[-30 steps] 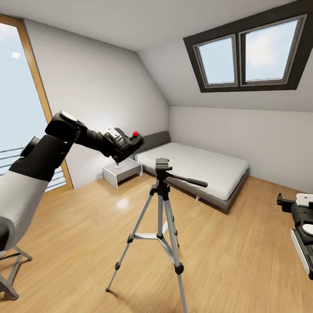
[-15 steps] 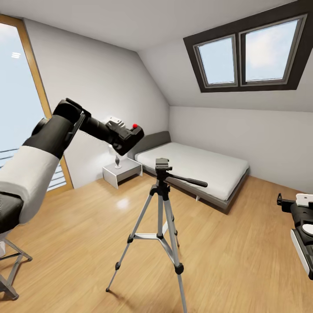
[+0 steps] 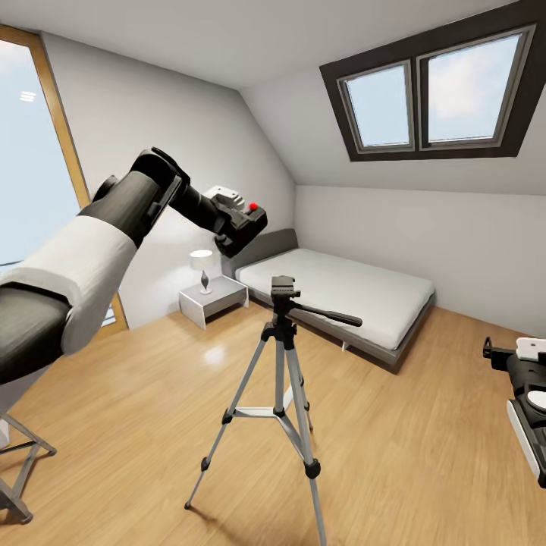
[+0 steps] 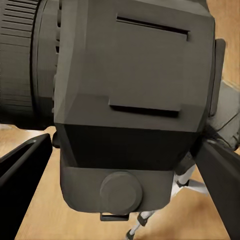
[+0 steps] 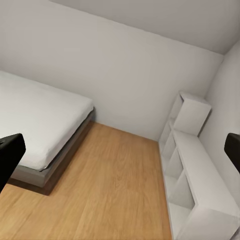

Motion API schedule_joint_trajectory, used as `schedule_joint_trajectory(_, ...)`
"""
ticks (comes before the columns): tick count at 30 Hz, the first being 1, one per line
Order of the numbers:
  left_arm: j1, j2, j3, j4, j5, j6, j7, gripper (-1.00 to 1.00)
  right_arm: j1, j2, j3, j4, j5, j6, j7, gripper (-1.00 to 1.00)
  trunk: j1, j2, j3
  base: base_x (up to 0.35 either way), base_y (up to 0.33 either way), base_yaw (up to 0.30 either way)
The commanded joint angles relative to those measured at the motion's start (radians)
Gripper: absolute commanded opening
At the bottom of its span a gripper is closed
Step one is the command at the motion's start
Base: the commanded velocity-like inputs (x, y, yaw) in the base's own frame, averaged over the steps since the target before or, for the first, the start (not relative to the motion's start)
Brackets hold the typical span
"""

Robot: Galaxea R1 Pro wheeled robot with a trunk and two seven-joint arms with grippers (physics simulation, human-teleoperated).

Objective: Attach the digital camera to the camera tripod in the bedroom.

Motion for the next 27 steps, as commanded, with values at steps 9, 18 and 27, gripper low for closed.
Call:
schedule_joint_trajectory(9,-0.032,-0.131,-0.008,0.103,-0.013,0.0,0.044,-1.0,0.0,0.0,0.001,-0.001,0.006,0.007,-0.003,1.0,0.0,-0.001,-0.001,0.0,0.0,0.0)
schedule_joint_trajectory(18,-0.035,-0.182,-0.055,0.166,-0.013,0.004,0.048,-1.0,0.0,0.0,0.001,-0.001,0.006,0.006,-0.002,1.0,0.0,-0.001,-0.001,0.0,0.0,0.0)
schedule_joint_trajectory(27,-0.035,-0.182,-0.148,0.17,-0.013,0.002,-0.043,-1.0,0.0,0.005,0.002,-0.001,0.004,0.006,-0.001,1.0,0.0,-0.001,-0.001,0.0,0.0,0.0)
